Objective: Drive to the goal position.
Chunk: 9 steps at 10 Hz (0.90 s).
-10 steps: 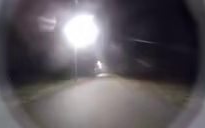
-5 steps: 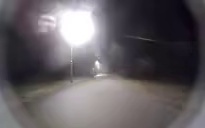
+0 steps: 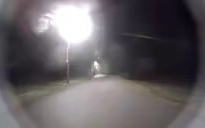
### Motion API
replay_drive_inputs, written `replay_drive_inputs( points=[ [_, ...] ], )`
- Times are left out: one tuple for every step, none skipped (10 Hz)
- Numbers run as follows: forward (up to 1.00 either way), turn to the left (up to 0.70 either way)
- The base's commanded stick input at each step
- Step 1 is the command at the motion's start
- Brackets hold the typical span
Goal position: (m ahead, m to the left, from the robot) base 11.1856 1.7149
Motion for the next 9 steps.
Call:
replay_drive_inputs(
  points=[
    [1.0, 0.05],
    [1.0, 0.05],
    [1.0, 0.04],
    [1.0, 0.07],
    [1.0, 0.12],
    [1.0, 0.12],
    [1.0, 0.12],
    [1.0, 0.09],
    [1.0, 0.06]
  ],
)
